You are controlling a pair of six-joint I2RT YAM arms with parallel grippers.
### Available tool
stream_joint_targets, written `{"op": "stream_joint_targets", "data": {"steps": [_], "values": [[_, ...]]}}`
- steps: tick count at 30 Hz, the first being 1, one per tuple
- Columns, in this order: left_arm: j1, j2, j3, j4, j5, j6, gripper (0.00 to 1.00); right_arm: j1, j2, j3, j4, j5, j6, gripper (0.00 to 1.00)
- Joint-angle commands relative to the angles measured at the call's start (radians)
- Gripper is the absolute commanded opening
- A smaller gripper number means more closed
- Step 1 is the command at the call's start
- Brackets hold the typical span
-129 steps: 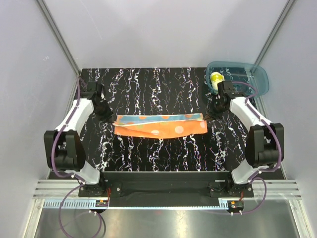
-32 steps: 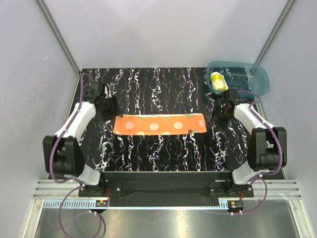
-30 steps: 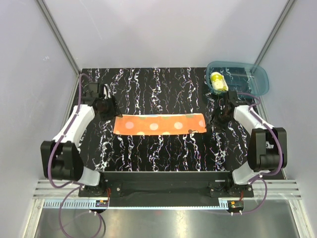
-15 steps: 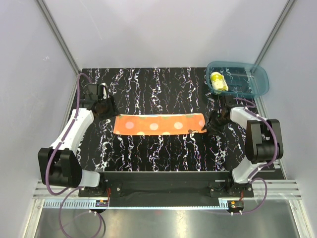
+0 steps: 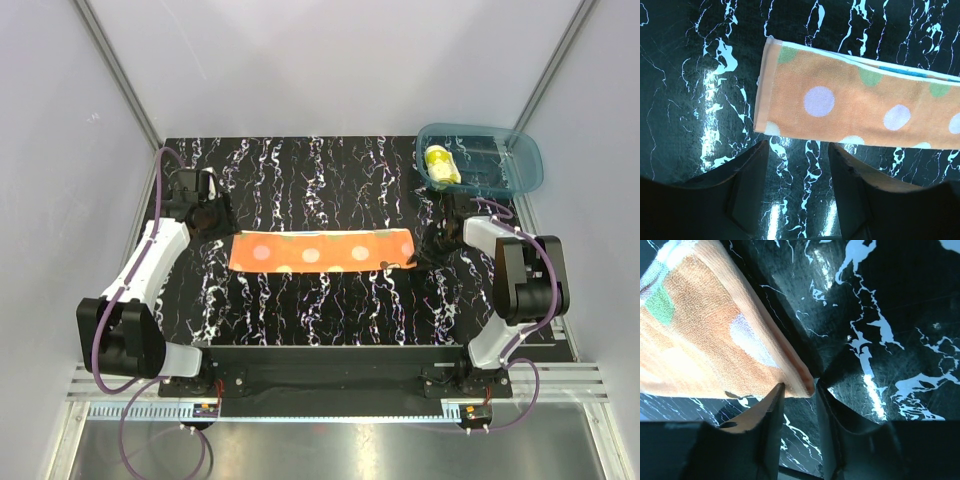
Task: Roll the towels
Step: Fold the towel
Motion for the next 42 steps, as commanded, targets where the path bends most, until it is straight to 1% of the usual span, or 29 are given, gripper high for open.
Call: {"op": "stream_joint_targets", "data": {"steps": [1,6,7,11,13,14,15,18,19,21,29,33,34,37,42], "values": [[-0.005,-0.011,-0.003,0.026,-0.026,0.018,0.56,-0.003,0.039,-0.025,0.043,0.012,-0.012,0.33],[-0.006,-0.01,-0.005,0.024,-0.029,0.02,0.56,-0.006,0.039,-0.004,0.019,0.034,-0.026,0.2],[-0.006,-0.01,-0.005,0.024,-0.029,0.02,0.56,-0.006,0.038,0.002,0.008,0.046,-0.031,0.15],[-0.008,-0.011,-0.003,0.024,-0.028,0.02,0.56,-0.005,-0.007,0.031,-0.064,0.127,-0.061,0.07],[-0.008,-0.01,-0.002,0.023,-0.029,0.02,0.56,-0.005,-0.037,0.057,-0.121,0.216,-0.078,0.05],[-0.008,-0.013,-0.002,0.023,-0.028,0.02,0.56,-0.006,-0.047,0.071,-0.183,0.282,-0.075,0.01],[-0.008,-0.013,-0.002,0.021,-0.026,0.018,0.56,-0.006,-0.057,0.1,-0.21,0.408,-0.077,0.01],[-0.008,-0.01,0.001,0.018,-0.028,0.015,0.56,-0.005,-0.087,0.167,-0.288,0.547,-0.091,0.0],[-0.008,-0.008,0.001,0.016,-0.029,0.015,0.56,-0.005,-0.09,0.189,-0.305,0.566,-0.094,0.0],[-0.008,-0.01,0.005,0.013,-0.029,0.015,0.56,-0.003,-0.091,0.24,-0.346,0.584,-0.097,0.0],[-0.008,-0.024,0.006,0.012,-0.029,0.012,0.56,0.032,-0.13,0.332,-0.423,0.611,-0.114,0.0],[-0.008,-0.028,0.009,0.01,-0.029,0.011,0.56,0.095,-0.145,0.392,-0.457,0.635,-0.104,0.0],[-0.008,-0.028,0.009,0.01,-0.029,0.011,0.56,0.13,-0.146,0.405,-0.467,0.641,-0.104,0.0],[-0.008,-0.034,0.008,0.009,-0.032,0.011,0.56,0.185,-0.131,0.461,-0.5,0.664,-0.095,0.0],[-0.008,-0.039,0.008,0.007,-0.036,0.011,0.56,0.311,-0.093,0.559,-0.546,0.666,-0.069,0.0]]}}
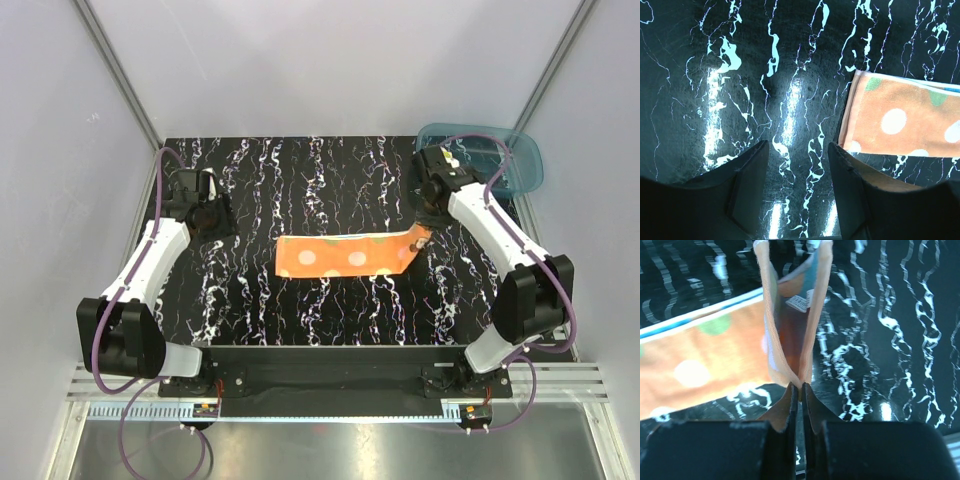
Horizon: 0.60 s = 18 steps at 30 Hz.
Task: Roll the towels
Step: Fold the towel
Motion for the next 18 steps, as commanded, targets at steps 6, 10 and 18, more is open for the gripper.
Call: {"op": "stream_joint_targets", "data": {"steps": [6,10,18], "values": [[-0.004,-0.041,0.009,0.011,-0.026,0.011,0.56,0.201,0.074,0.158,-0.074,0.042,0.08,0.0],[-0.004,-0.044,0.008,0.012,-0.028,0.011,0.56,0.282,0.135,0.223,-0.085,0.03,0.103,0.0],[-0.004,-0.045,0.009,0.011,-0.031,0.013,0.56,0.393,0.246,0.375,-0.115,0.025,0.134,0.0]]}}
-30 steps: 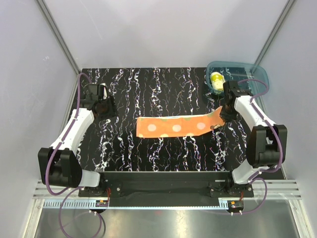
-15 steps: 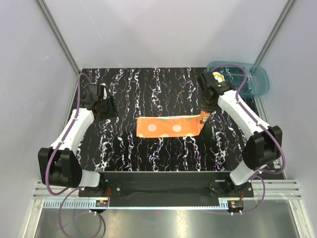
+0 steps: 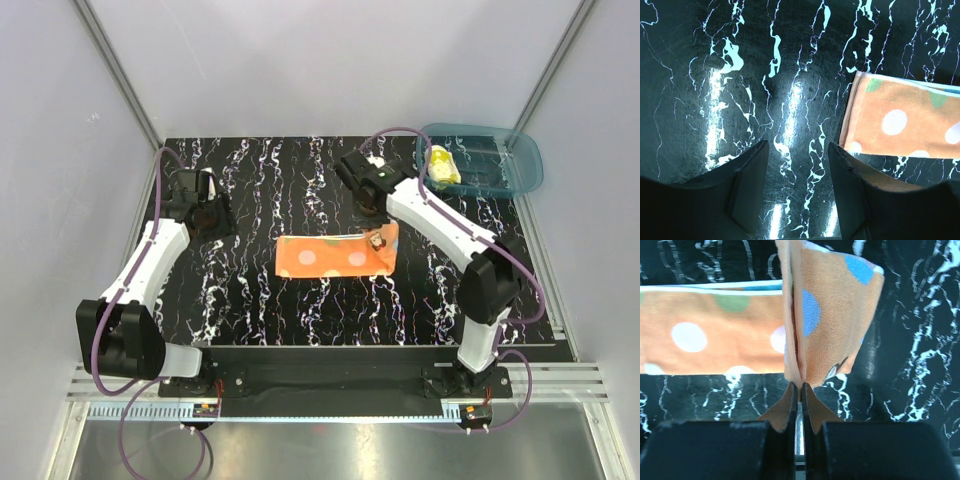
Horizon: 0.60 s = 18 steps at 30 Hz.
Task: Roll the towels
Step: Fold the towel
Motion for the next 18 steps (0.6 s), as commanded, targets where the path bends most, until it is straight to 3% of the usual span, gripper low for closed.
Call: {"op": "stream_joint_targets", "data": {"steps": [1,18], "values": [[-0.004,-0.037,0.009,0.01,-0.025,0.013,0.56,0.041,0.047,0.095,-0.027,0.017,0.038,0.0],[-0.004,-0.031,0.009,0.007,-0.035,0.013,0.56,0.21,0.245,0.331,-0.072,0.015,0.053,0.0]]}}
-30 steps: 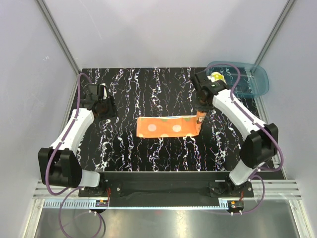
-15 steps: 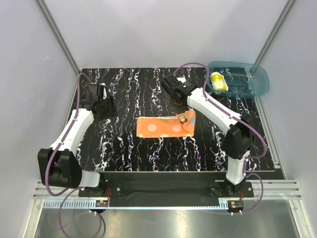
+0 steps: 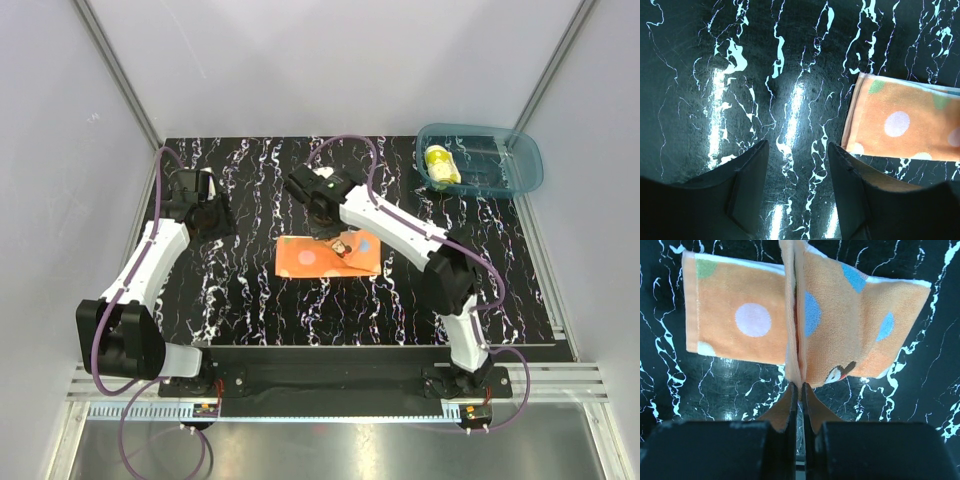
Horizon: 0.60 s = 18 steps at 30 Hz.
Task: Roll the towels
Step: Fold the towel
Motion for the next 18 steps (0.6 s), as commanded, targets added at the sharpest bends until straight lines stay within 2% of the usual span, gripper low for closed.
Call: {"op": "stream_joint_targets", "data": {"steps": [1,8,18], "values": [[-0.004,-0.031,0.009,0.006,-0.02,0.013,0.56,0.031,0.022,0.073,-0.004,0.016,0.02,0.0],[-0.004,-0.028,0.006,0.004,-0.022,0.013,0.56,0.059,0.079,0.142,0.0,0.02,0.015,0.0],[-0.004,-0.025,0.008,0.001,-0.022,0.013,0.56,0.077,0.164,0.136,0.062,-0.041,0.01,0.0]]}}
